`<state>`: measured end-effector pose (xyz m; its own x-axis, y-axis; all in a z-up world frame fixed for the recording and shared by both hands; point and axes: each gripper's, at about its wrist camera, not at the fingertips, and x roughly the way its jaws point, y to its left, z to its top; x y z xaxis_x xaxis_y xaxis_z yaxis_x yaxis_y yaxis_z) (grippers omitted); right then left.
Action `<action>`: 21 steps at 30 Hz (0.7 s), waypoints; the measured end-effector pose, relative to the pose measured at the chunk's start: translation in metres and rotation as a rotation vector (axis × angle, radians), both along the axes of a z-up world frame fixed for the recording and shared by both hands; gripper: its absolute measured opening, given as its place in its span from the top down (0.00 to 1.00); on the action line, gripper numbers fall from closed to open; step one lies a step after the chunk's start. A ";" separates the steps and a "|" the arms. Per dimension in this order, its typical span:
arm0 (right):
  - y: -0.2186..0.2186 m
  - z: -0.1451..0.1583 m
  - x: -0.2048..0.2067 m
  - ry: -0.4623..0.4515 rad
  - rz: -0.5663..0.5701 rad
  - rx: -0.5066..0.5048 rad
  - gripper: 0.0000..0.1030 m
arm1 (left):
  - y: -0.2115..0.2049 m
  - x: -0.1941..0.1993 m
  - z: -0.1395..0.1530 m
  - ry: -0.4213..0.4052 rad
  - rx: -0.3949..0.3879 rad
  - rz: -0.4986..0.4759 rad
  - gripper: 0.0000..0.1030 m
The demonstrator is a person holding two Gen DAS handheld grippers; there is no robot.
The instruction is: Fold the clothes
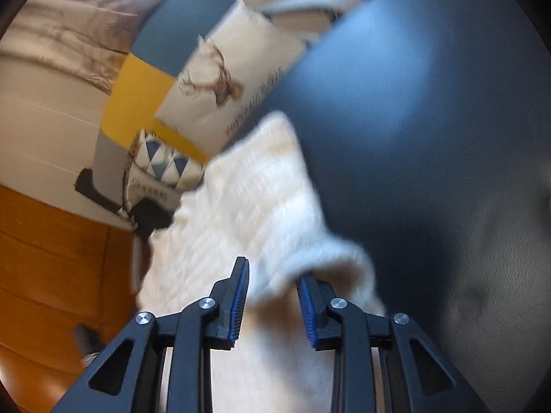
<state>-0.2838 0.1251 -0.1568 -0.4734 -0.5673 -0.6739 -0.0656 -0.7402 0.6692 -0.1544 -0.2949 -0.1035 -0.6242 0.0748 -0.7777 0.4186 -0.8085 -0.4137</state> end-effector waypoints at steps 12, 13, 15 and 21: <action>0.014 -0.018 0.007 -0.019 0.121 -0.077 0.80 | -0.017 0.008 -0.027 -0.090 -0.015 0.005 0.89; 0.020 -0.015 0.008 -0.031 0.133 -0.101 0.76 | -0.020 0.010 -0.027 -0.085 -0.003 0.013 0.86; 0.027 0.002 0.013 -0.015 0.165 -0.014 0.74 | -0.026 0.014 -0.026 -0.074 0.020 0.028 0.85; -0.004 0.065 0.007 0.221 0.274 0.376 0.72 | -0.043 0.025 -0.025 -0.040 0.088 0.073 0.82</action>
